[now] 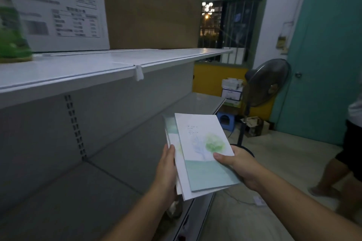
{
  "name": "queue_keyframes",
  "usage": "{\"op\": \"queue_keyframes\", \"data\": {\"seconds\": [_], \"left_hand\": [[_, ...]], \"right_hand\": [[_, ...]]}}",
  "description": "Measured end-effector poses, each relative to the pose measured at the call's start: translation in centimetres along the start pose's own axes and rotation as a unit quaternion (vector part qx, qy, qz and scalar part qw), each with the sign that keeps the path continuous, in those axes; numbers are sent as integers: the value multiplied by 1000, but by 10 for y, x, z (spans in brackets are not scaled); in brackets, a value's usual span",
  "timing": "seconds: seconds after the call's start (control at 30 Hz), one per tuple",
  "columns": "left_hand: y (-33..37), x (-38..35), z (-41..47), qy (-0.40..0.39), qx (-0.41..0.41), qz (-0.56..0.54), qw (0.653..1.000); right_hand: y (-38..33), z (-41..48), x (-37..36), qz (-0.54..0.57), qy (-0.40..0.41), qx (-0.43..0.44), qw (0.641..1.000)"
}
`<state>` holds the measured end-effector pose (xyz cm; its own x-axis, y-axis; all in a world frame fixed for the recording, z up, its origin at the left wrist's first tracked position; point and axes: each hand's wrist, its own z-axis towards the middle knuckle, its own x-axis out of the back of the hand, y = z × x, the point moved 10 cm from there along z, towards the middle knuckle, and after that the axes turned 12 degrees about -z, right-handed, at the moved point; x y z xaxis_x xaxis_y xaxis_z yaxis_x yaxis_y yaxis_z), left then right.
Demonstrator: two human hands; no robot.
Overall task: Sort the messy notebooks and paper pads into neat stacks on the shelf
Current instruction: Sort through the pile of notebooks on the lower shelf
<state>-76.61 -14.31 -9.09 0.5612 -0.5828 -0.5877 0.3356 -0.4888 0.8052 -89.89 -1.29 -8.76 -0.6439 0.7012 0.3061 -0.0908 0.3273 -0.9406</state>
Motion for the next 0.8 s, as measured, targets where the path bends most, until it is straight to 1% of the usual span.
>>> {"op": "queue_keyframes", "data": {"seconds": [0.07, 0.2, 0.33, 0.43, 0.57, 0.63, 0.67, 0.73, 0.8], "left_hand": [[-7, -7, 27, -13, 20, 2, 1000], [-17, -26, 76, -42, 4, 55, 998], [-43, -41, 112, -54, 39, 69, 995], [-60, -57, 141, -55, 73, 79, 993], [-81, -77, 181, -70, 153, 112, 979], [-87, -90, 202, -69, 162, 121, 977], [-88, -98, 214, -63, 150, 123, 979], [-89, -114, 238, -44, 112, 111, 986], [-94, -123, 262, 5, 83, 67, 994]], "right_hand": [[7, 20, 12, 8, 15, -18, 1000], [22, 56, 46, 27, 37, -34, 998], [41, 89, 85, 13, 38, -38, 998], [43, 122, 113, -24, -2, -36, 999], [31, 170, 146, -93, -88, -23, 991], [27, 195, 164, -124, -106, -25, 986], [27, 209, 176, -136, -96, -25, 986], [28, 234, 204, -155, -40, -20, 987], [35, 256, 233, -126, 24, -19, 992]]}}
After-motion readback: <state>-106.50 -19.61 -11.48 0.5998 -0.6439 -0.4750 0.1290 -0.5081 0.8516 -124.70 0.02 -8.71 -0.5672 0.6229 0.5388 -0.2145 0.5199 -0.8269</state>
